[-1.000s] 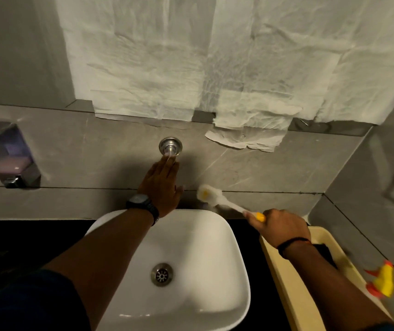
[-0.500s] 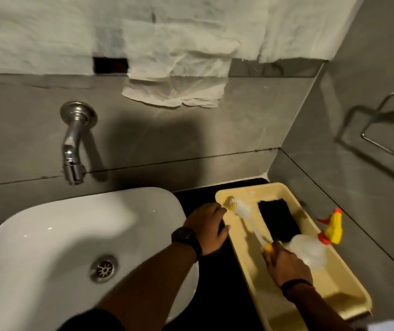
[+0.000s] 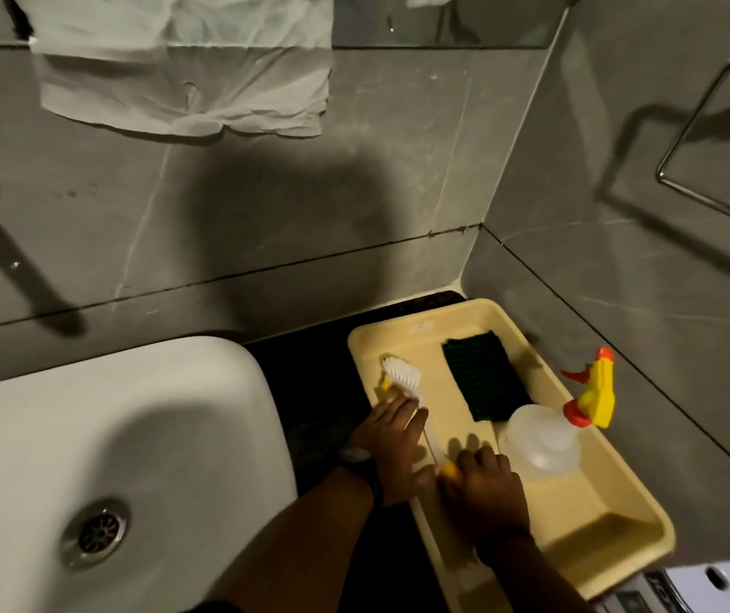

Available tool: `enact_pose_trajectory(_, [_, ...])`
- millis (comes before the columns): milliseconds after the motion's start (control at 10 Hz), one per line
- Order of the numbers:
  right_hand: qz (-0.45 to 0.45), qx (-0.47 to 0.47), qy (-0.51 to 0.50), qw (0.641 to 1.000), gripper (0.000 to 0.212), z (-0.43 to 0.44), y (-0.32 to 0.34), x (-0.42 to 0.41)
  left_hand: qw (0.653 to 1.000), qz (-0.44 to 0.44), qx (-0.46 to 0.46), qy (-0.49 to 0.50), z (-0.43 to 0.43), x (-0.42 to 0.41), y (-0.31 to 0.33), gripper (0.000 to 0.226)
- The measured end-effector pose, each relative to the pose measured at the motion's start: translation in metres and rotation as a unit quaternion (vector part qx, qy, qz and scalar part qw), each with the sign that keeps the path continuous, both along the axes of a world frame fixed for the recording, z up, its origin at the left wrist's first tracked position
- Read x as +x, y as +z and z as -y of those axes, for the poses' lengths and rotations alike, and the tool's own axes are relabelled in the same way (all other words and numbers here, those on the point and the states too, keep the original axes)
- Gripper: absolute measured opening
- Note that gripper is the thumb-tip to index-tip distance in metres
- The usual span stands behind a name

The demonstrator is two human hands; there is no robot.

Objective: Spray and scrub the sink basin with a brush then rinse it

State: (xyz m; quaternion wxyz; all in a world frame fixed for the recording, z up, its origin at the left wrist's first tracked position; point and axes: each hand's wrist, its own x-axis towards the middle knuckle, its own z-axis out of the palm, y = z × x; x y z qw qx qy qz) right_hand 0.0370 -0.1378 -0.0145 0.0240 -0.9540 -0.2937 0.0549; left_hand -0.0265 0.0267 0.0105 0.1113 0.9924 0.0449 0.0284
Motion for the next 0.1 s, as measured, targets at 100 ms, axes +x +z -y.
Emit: enact_pose_trajectory(100, [-0.009,-0.016,-0.023,1.000,0.064,0.0002,0.0023,0.0017,0.999,-0.006,-0.043,-0.008,-0.0025,0.0005,-0.0009,0.078])
